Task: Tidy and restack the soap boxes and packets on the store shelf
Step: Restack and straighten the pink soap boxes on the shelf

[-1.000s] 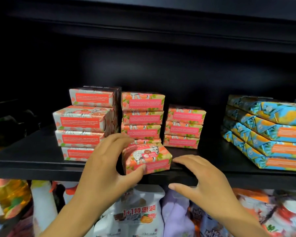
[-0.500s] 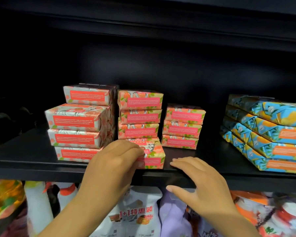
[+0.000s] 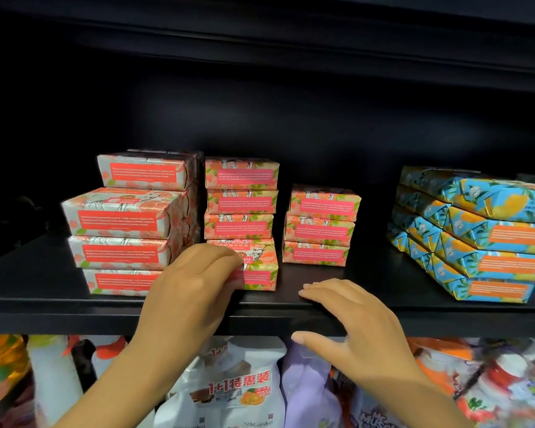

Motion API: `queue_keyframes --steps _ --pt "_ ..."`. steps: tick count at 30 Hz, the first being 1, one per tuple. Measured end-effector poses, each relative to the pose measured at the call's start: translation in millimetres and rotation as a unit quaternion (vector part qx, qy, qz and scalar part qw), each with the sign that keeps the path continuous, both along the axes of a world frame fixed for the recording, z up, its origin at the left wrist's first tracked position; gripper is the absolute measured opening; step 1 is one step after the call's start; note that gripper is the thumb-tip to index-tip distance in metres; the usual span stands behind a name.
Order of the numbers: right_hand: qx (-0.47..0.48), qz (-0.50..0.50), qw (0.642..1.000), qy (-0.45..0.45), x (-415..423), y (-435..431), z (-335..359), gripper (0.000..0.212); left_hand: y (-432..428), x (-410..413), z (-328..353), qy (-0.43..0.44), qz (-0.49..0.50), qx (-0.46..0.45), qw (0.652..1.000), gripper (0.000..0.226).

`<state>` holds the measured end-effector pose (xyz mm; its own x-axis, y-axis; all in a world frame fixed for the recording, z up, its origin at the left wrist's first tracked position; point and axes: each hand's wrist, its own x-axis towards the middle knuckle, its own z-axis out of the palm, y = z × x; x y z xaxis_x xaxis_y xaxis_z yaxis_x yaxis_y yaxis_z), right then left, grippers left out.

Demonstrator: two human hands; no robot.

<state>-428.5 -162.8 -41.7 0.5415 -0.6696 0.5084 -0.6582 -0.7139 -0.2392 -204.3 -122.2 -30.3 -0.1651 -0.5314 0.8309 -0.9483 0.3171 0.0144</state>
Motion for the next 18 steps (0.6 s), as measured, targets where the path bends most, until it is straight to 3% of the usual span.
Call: queue_keyframes --steps 2,5,8,11,13,18 --pt "0.034 0.027 0.996 -0.08 -0.1 0.2 10.8 0.054 2.4 -1.3 -7.0 0.013 -0.009 -0.038 0.999 0.019" --pt "-0.09 0.004 0.981 -0.174 -2.1 -12.9 35.3 0.042 4.3 -7.6 -20.5 0.014 -0.056 -0.073 0.996 0.019" --pt "-0.164 -0.059 0.975 -0.136 -1.2 -38.2 67.5 0.052 2.2 -13.1 -29.4 0.0 -0.067 -0.066 0.996 0.029" --pt "-0.14 -0.114 0.983 -0.021 5.0 -63.7 84.4 0.065 1.3 -12.6 -30.1 0.019 -0.064 -0.054 0.996 0.031" --pt "-0.119 -0.139 0.982 0.045 11.3 -74.6 84.8 0.062 1.3 -12.3 -30.0 0.026 -0.062 -0.05 0.996 0.03" --pt "-0.172 -0.134 0.976 -0.028 15.8 -67.6 67.9 0.052 2.5 -14.9 -28.7 0.038 -0.05 -0.036 0.997 0.029"
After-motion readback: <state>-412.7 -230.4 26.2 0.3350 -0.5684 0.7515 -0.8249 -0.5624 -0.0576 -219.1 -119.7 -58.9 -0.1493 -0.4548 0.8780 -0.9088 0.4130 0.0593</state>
